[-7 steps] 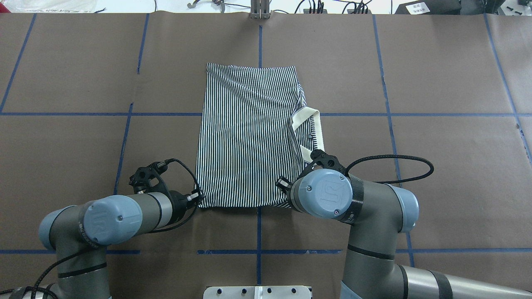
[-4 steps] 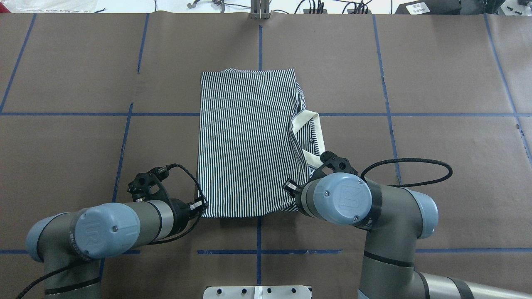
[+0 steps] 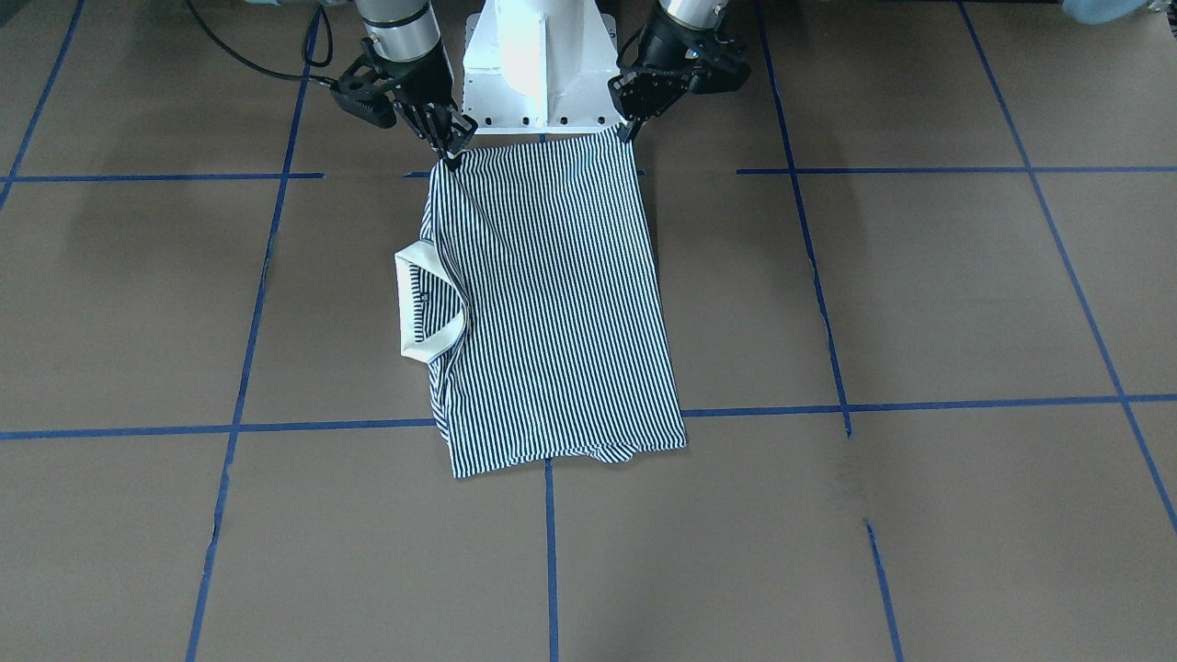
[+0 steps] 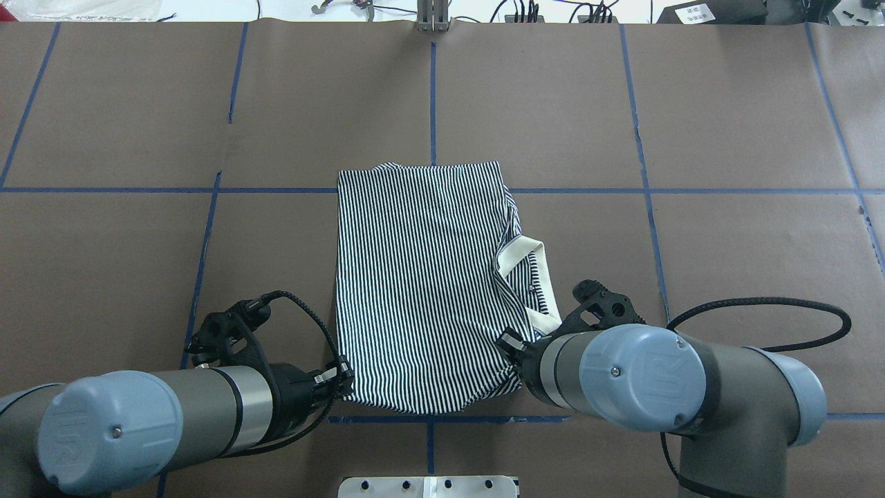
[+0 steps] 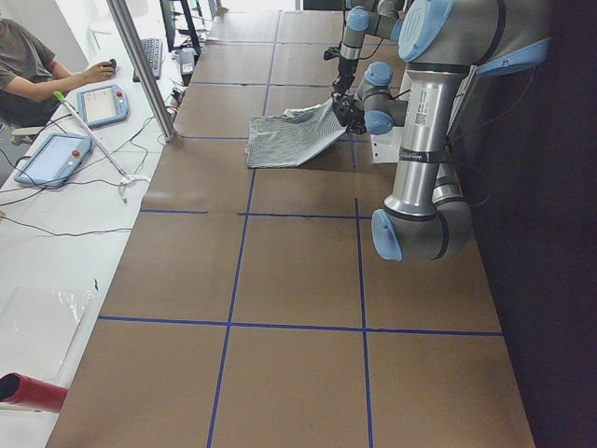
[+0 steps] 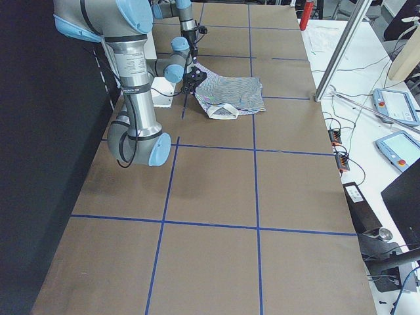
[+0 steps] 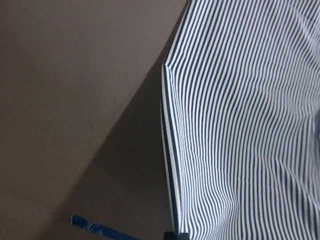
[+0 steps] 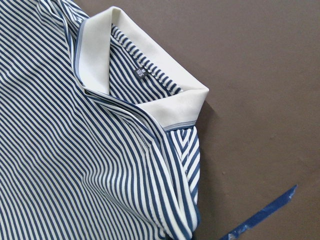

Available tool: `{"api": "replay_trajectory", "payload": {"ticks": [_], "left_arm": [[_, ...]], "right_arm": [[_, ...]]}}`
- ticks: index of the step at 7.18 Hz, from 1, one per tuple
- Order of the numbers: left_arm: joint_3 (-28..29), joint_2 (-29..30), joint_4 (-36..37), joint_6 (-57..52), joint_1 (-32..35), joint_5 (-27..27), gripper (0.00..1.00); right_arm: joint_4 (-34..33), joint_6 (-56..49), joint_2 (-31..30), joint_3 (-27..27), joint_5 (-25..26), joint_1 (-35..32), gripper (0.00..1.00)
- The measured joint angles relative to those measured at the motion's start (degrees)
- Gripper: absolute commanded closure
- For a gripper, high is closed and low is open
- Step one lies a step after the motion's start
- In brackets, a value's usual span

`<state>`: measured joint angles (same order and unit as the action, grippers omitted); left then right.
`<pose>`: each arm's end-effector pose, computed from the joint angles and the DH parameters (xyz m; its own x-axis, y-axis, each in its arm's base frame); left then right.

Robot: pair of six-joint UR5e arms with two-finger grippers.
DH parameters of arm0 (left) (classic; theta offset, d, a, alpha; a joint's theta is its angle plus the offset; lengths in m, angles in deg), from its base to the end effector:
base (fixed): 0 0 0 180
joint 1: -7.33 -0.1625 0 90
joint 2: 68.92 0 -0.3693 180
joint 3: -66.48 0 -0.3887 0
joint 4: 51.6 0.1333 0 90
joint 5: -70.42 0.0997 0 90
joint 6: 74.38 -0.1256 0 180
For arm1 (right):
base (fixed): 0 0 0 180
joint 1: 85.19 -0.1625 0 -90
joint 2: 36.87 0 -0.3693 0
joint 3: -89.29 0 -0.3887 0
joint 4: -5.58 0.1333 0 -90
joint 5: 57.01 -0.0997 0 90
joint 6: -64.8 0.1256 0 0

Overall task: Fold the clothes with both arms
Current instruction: 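Push the polo's near edge away from the robot with both grippers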

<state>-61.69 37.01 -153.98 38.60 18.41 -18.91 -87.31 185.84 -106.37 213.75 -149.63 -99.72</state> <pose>0.4493 -0.2253 0.1615 0.2814 -0.4529 -0.8460 0.3395 0.8716 -0.3537 -0.4644 -0.2521 0.1887 0.3986 0.6354 0.6613 -0.4917 0.7568 -0.4308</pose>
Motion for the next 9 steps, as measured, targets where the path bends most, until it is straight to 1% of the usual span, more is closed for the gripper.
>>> {"api": "replay_trajectory", "payload": {"ticks": [1, 2, 4, 5, 7, 9], "left_arm": [[-0.25, 0.67, 0.67, -1.51, 1.94, -0.81, 1.0], [0.92, 1.94, 0.93, -4.25, 4.73, -1.29, 1.0], [6.74, 6.01, 0.9, -9.59, 10.64, -1.67, 1.0], [9.54, 8.01, 0.75, -11.72, 13.26, -1.73, 1.0], [13.57, 9.96, 0.29, -15.07, 16.72, -1.74, 1.0], [19.18, 12.23, -1.1, -17.98, 19.05, -1.67, 1.0]], "right_arm": [[-0.73, -0.34, 1.73, -0.87, -1.08, -2.58, 1.0], [-1.02, -0.99, 4.58, -3.54, -3.48, -6.26, 1.0], [-0.83, -3.44, 11.26, -11.65, -8.5, -14.17, 1.0], [-0.65, -4.78, 14.63, -16.51, -9.79, -16.74, 1.0], [0.17, -7.43, 19.41, -24.85, -11.9, -19.89, 1.0], [4.29, -9.31, 21.61, -31.63, -14.23, -22.17, 1.0]]}}
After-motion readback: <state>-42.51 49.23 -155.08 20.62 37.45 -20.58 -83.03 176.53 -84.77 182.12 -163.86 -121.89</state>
